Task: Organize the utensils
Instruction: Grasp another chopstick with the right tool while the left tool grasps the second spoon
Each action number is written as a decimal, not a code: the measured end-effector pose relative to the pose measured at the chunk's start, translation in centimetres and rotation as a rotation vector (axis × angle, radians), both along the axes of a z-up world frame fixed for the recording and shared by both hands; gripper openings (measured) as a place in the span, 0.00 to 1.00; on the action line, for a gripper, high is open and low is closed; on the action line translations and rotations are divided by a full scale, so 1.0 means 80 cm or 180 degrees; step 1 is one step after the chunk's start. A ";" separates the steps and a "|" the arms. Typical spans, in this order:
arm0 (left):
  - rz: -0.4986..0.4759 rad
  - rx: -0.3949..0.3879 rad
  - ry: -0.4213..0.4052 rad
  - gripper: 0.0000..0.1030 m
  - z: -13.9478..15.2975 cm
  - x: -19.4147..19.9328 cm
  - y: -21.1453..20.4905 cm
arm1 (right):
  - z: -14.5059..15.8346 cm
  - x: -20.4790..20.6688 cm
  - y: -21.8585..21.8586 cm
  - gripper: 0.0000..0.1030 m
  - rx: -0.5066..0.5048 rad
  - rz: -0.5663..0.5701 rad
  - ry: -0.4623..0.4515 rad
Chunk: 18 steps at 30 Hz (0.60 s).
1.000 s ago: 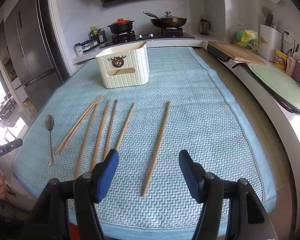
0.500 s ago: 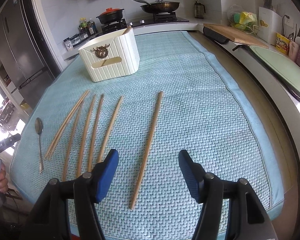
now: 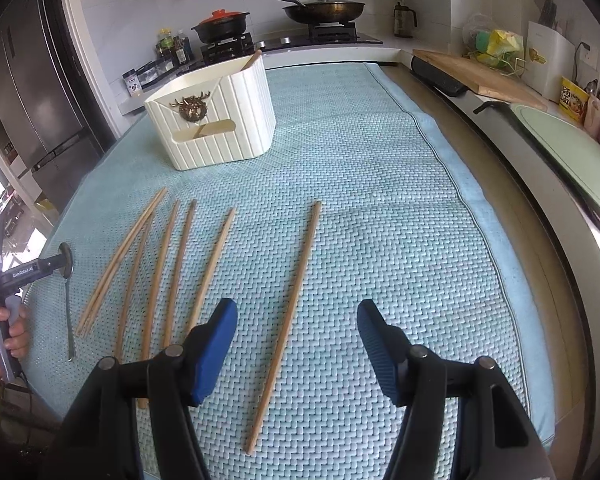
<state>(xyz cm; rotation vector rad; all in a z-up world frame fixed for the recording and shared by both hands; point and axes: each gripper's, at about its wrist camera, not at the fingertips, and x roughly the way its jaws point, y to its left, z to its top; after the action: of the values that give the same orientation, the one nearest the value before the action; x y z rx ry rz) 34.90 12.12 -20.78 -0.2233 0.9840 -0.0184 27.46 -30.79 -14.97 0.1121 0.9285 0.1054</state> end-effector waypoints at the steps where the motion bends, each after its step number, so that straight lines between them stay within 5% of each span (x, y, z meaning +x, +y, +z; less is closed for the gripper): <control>1: -0.0052 0.0027 -0.0008 0.86 0.000 0.001 -0.004 | -0.001 0.005 -0.002 0.62 -0.0029 0.0005 0.0013; 10: -0.0289 0.0072 -0.0035 0.86 -0.001 0.006 -0.027 | -0.031 0.084 0.009 0.62 -0.0191 0.0267 0.0249; 13: -0.0304 0.0165 -0.0029 0.77 0.000 0.014 -0.034 | -0.052 0.122 0.022 0.51 -0.0277 0.0374 0.0434; 18: -0.0307 0.0159 -0.0013 0.64 0.002 0.014 -0.033 | -0.066 0.158 0.033 0.49 -0.0389 0.0393 0.0586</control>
<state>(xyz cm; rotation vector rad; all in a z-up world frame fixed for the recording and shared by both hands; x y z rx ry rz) 36.00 9.47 -20.59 -0.1297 0.9894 -0.0823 40.07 -28.11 -20.24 -0.0498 1.1231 0.1542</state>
